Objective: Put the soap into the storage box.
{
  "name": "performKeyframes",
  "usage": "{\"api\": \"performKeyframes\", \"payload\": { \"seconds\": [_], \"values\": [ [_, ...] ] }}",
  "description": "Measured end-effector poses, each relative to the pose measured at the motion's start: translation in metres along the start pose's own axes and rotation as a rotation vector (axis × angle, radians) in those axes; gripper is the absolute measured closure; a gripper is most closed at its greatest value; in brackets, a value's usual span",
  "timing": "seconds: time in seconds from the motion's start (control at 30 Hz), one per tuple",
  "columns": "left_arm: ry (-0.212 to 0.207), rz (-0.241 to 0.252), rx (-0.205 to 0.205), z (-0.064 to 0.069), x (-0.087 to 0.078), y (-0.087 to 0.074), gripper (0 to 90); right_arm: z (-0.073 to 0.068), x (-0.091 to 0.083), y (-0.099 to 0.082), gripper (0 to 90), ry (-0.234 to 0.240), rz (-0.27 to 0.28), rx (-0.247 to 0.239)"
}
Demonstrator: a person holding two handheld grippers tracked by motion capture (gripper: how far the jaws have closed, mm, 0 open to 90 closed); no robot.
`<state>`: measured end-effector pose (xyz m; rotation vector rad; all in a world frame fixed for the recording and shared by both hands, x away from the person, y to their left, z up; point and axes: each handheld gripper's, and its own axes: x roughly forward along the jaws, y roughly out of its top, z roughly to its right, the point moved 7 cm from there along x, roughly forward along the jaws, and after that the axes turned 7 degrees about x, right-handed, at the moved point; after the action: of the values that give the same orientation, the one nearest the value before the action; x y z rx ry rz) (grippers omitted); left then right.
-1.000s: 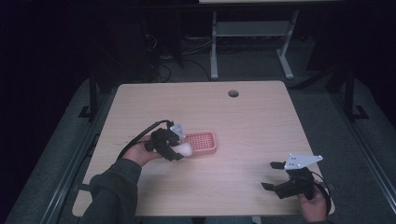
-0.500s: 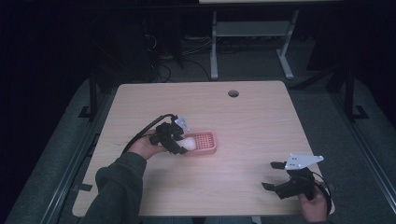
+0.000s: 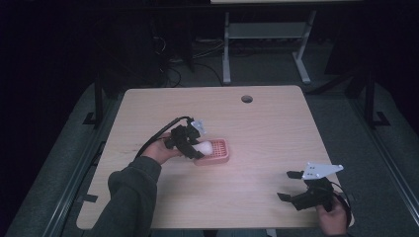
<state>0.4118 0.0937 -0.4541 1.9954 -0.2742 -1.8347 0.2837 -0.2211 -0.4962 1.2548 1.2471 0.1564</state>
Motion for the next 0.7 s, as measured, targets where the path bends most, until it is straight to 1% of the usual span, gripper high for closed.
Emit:
{"api": "performKeyframes", "payload": {
  "seconds": [0.23,0.3,0.4,0.47,0.53,0.6,0.63,0.67,0.7],
  "values": [
    [0.002,0.006,0.008,-0.004,0.001,0.009,49.2,0.0,0.0,0.0,14.2,0.002,0.002,0.001],
    [-0.003,0.015,-0.001,-0.006,0.002,0.01,49.2,0.0,0.0,0.0,14.1,0.002,0.002,0.0],
    [-0.003,0.007,-0.007,-0.007,0.006,0.01,49.2,0.001,-0.001,0.0,14.2,0.002,0.001,-0.004],
    [-0.007,0.01,0.0,-0.008,0.009,0.012,49.2,0.001,-0.002,0.001,14.2,-0.004,0.009,-0.001],
    [-0.009,0.02,-0.005,-0.009,0.011,0.013,49.2,0.001,-0.003,0.001,14.2,-0.005,0.009,0.001],
    [-0.009,0.017,-0.002,-0.01,0.012,0.013,49.2,0.001,-0.003,0.001,14.2,-0.004,0.009,0.004],
    [-0.015,0.007,-0.01,-0.012,0.017,0.012,49.2,0.001,-0.003,0.001,14.2,-0.005,0.01,0.0],
    [-0.015,0.007,-0.01,-0.012,0.017,0.012,49.2,0.001,-0.002,0.001,14.1,-0.005,0.008,0.0],
    [-0.013,0.007,-0.016,-0.016,0.02,0.011,49.2,0.001,-0.002,0.001,14.2,-0.005,0.007,-0.001]
  ]
}}
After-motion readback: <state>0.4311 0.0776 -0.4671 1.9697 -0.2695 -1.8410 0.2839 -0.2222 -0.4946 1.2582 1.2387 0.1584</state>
